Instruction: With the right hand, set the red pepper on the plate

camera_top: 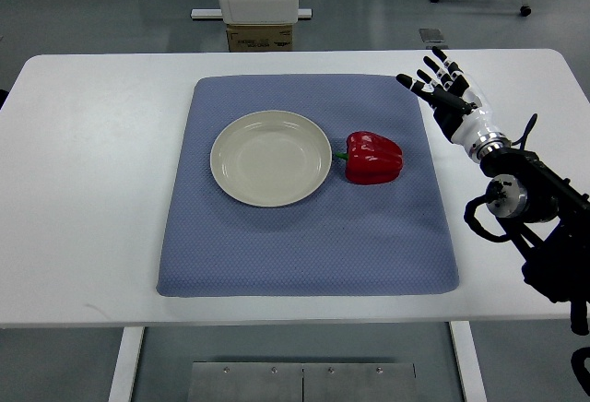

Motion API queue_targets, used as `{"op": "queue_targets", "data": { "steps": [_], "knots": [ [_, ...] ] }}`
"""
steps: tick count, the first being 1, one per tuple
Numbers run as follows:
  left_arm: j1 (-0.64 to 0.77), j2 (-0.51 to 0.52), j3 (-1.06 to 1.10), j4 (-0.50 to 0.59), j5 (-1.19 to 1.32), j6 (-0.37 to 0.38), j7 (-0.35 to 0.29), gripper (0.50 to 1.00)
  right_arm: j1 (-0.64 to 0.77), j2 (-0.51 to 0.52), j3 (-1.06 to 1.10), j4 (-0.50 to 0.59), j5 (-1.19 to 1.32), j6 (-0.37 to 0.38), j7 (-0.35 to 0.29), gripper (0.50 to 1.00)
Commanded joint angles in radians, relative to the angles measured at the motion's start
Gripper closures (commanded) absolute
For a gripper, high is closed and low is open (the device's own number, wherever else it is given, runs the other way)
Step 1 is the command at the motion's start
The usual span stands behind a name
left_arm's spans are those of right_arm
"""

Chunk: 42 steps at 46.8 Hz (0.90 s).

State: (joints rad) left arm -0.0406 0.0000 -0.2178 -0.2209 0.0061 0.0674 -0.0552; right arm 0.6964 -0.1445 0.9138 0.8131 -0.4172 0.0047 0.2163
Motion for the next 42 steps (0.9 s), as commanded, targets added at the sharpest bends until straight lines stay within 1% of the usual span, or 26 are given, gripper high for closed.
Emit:
{"op": "queue_targets", "data": {
  "steps": [1, 42],
  "knots": [
    [0.001, 0.000, 0.000, 0.000, 0.000, -0.003, 0.000, 0.500, 0.000, 0.000, -0.001, 0.000, 0.000, 0.000, 0.000, 0.500],
    [0.001, 0.000, 0.000, 0.000, 0.000, 0.000, 0.000, 0.500, 0.000, -0.001, 0.005, 0.003, 0.002, 0.015, 0.008, 0.500]
  ]
}}
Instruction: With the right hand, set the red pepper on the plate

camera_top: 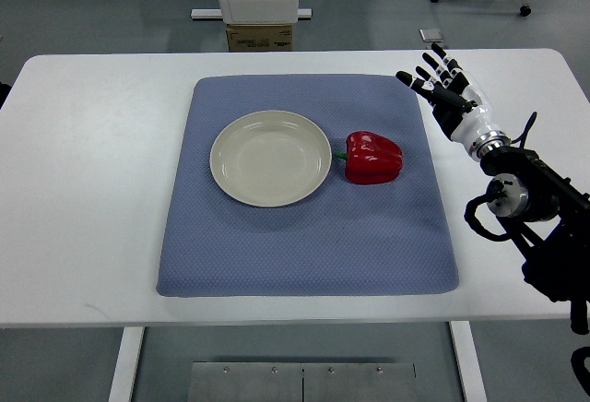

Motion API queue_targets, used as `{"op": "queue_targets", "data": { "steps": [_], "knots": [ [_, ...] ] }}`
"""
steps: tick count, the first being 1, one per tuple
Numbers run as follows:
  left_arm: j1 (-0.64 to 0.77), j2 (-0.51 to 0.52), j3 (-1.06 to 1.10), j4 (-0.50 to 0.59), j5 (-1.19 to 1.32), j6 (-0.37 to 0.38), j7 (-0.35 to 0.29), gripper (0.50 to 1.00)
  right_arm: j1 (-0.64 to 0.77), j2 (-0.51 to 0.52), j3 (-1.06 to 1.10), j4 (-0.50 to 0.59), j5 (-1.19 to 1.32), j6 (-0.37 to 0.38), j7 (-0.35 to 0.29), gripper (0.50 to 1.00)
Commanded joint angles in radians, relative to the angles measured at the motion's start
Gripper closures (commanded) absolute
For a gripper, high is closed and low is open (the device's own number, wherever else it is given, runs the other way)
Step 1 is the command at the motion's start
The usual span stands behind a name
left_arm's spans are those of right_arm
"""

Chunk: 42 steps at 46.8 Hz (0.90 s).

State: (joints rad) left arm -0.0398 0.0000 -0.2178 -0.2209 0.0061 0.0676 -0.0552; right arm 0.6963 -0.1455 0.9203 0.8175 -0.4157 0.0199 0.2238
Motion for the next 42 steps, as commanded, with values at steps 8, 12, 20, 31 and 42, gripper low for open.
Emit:
{"op": "queue_targets", "data": {
  "steps": [8, 12, 20, 31, 42],
  "knots": [
    [0.000, 0.000, 0.000, 0.000, 0.000, 0.000, 0.000, 0.500, -0.003, 0.001, -0.005, -0.003, 0.000, 0.000, 0.000, 0.500],
    [0.000, 0.000, 0.000, 0.000, 0.000, 0.000, 0.000, 0.500, -0.001, 0.000, -0.003, -0.003, -0.002, 0.000, 0.000, 0.500],
    [0.000, 0.000, 0.000, 0.000, 0.000, 0.000, 0.000, 0.500, 0.000, 0.000, -0.001, -0.003, 0.000, 0.000, -0.001, 0.500],
    [0.000, 0.000, 0.000, 0.000, 0.000, 0.000, 0.000, 0.500, 0.000, 0.000, -0.001, -0.004, 0.000, 0.000, 0.000, 0.500],
    [0.000, 0.000, 0.000, 0.000, 0.000, 0.000, 0.000, 0.500, 0.008, -0.002, 0.002, -0.007, 0.000, -0.002, 0.000, 0.500]
  ]
}}
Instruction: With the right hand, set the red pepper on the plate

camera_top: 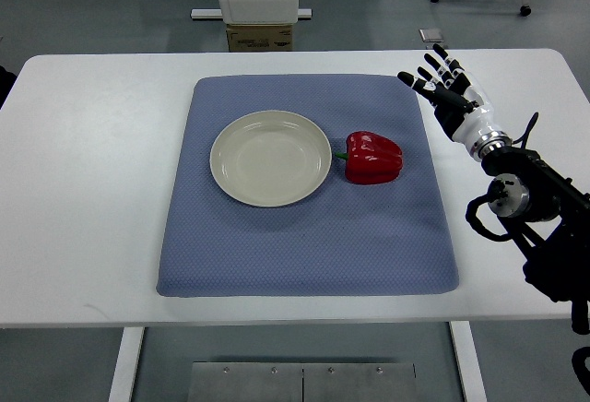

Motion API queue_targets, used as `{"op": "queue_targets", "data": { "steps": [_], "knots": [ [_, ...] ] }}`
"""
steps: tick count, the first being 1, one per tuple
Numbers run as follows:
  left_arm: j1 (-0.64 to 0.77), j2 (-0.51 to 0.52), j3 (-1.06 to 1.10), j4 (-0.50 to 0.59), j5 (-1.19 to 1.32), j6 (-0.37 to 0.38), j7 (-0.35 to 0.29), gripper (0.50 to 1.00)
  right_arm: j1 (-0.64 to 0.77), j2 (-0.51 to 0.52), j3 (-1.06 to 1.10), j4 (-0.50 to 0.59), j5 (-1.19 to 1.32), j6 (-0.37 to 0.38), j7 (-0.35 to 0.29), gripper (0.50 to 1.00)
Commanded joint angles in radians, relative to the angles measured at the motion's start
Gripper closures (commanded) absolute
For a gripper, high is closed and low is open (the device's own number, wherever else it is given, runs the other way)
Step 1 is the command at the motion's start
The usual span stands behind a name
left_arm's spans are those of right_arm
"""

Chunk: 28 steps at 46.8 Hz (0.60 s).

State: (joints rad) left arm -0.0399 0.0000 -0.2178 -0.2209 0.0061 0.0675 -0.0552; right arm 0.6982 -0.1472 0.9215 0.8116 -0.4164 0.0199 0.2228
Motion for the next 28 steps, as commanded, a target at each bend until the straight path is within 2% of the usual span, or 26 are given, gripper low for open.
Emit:
{"op": "queue_targets", "data": {
  "steps": [1, 28],
  "knots": [
    [0.000, 0.000, 0.000, 0.000, 0.000, 0.000, 0.000, 0.500, 0.009, 0.000, 0.000, -0.002, -0.001, -0.001, 0.000, 0.500],
    [0.000, 0.000, 0.000, 0.000, 0.000, 0.000, 0.000, 0.500, 0.004, -0.018, -0.013, -0.003, -0.001, 0.000, -0.010, 0.500]
  ]
}}
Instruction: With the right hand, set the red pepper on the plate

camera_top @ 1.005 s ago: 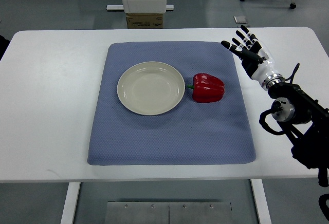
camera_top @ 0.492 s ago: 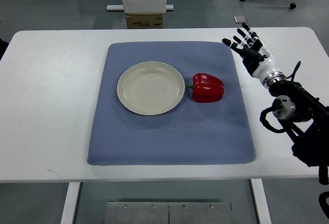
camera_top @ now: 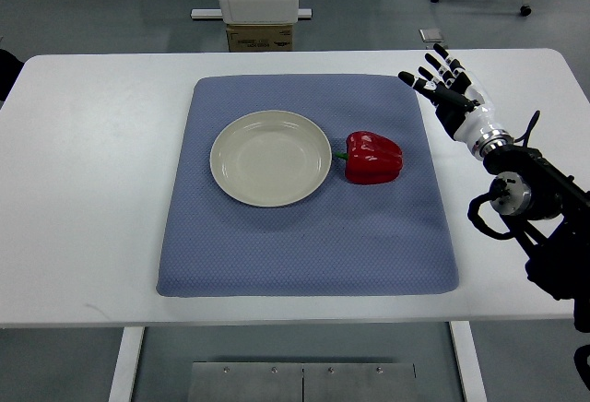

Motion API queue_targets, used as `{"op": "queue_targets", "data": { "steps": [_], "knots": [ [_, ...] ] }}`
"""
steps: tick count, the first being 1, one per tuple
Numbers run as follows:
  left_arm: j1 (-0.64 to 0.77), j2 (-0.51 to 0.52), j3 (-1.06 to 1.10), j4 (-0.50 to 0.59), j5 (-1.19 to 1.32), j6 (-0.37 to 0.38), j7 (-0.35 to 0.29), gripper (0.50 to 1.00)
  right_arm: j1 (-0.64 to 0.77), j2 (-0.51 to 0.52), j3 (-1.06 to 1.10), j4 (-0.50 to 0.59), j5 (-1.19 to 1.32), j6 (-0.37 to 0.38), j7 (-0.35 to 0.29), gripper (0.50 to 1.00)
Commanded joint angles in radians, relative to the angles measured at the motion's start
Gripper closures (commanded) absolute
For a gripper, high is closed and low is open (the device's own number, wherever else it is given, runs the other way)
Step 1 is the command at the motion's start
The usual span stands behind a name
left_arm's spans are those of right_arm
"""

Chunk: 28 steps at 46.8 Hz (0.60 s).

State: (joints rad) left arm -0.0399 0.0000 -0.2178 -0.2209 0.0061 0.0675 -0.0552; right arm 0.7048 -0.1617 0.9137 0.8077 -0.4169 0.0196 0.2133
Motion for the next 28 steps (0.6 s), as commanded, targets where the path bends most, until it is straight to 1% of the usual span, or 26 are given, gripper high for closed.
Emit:
{"op": "queue_targets", "data": {
  "steps": [1, 7, 15, 17, 23, 26, 28],
  "knots": [
    [0.000, 0.000, 0.000, 0.000, 0.000, 0.000, 0.000, 0.500, -0.002, -0.004, -0.012, 0.001, 0.000, 0.000, 0.001, 0.500],
    [0.000, 0.000, 0.000, 0.000, 0.000, 0.000, 0.000, 0.500, 0.001, -0.027, -0.061, 0.001, 0.000, -0.001, 0.011, 0.500],
    [0.000, 0.000, 0.000, 0.000, 0.000, 0.000, 0.000, 0.500, 0.005, -0.032, -0.070, 0.010, 0.000, 0.006, 0.009, 0.500],
    [0.000, 0.000, 0.000, 0.000, 0.000, 0.000, 0.000, 0.500, 0.007, -0.036, -0.082, 0.015, 0.000, 0.029, 0.011, 0.500],
    [0.000, 0.000, 0.000, 0.000, 0.000, 0.000, 0.000, 0.500, 0.028, -0.078, -0.125, 0.013, -0.002, 0.143, 0.009, 0.500],
    [0.000, 0.000, 0.000, 0.000, 0.000, 0.000, 0.000, 0.500, 0.038, -0.085, -0.137, 0.015, -0.005, 0.164, 0.009, 0.500],
    [0.000, 0.000, 0.000, 0.000, 0.000, 0.000, 0.000, 0.500, 0.051, -0.087, -0.142, 0.016, -0.011, 0.164, 0.005, 0.504]
  ]
}}
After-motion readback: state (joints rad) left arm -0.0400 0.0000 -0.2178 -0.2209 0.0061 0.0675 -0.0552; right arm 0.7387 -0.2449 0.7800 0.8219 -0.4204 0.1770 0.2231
